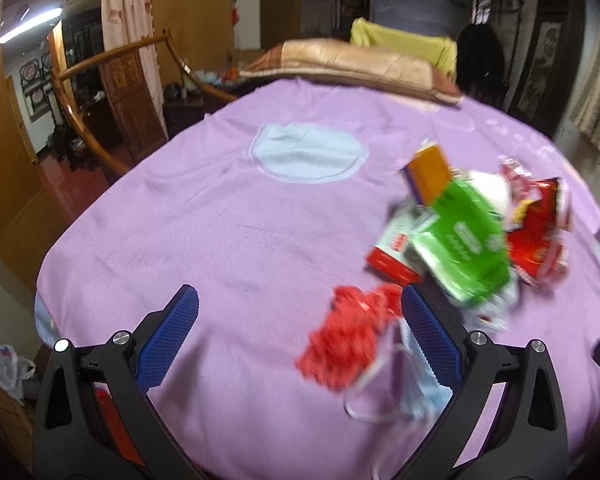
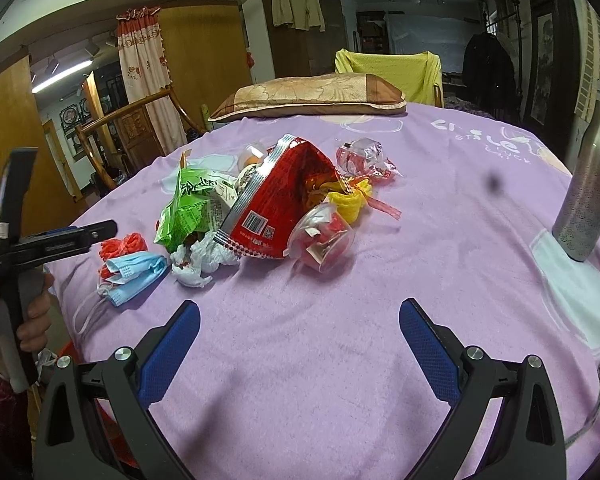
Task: Collect trash
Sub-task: 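Grasp the red mesh net with the left tool while the right tool grasps the red snack bag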
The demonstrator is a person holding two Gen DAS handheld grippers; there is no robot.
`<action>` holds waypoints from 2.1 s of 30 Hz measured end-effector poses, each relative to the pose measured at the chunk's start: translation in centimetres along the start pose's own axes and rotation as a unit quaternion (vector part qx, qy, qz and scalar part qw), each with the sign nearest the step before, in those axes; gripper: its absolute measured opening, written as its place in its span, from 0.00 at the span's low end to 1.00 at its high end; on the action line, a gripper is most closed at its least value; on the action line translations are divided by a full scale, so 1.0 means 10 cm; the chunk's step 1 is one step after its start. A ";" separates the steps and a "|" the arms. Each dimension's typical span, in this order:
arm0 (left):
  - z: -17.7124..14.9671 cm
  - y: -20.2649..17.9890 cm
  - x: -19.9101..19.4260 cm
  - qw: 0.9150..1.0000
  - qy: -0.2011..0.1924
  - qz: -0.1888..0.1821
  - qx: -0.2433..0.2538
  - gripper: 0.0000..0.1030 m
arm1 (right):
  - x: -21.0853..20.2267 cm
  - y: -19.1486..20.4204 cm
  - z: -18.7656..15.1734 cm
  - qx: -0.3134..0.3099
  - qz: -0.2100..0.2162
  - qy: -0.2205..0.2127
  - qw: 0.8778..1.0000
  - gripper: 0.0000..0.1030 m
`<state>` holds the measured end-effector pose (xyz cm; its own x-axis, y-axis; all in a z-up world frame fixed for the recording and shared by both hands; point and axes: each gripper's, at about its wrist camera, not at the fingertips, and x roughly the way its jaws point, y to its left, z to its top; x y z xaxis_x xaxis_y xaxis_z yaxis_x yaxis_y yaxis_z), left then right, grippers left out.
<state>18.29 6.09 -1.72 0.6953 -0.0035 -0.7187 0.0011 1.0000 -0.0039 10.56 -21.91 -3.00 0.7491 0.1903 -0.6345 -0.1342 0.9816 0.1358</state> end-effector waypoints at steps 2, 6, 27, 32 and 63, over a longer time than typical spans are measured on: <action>-0.02 -0.08 0.09 1.000 0.013 -0.003 0.017 0.94 | 0.03 0.00 0.01 -0.003 -0.001 0.003 1.000 0.95; -0.16 -0.26 0.21 0.997 0.032 -0.002 0.065 0.94 | 0.07 -0.03 0.02 0.004 0.007 0.011 1.000 0.95; -0.15 -0.06 0.30 0.999 0.025 0.027 0.041 0.84 | 0.21 -0.30 -0.02 0.092 0.066 0.037 0.993 0.95; -0.13 -0.02 0.25 1.000 0.022 -0.003 0.013 0.43 | 0.22 -0.30 -0.02 0.095 0.069 0.039 0.992 0.95; -0.08 0.22 -0.05 0.999 -0.035 -0.012 0.007 0.41 | 0.88 -0.15 0.93 0.052 0.048 0.034 0.997 0.44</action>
<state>17.39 8.27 -1.90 0.7438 -0.0285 -0.6678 0.0284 0.9995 -0.0111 23.35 -21.84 -1.69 0.6897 0.2878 -0.6645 -0.1329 0.9523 0.2746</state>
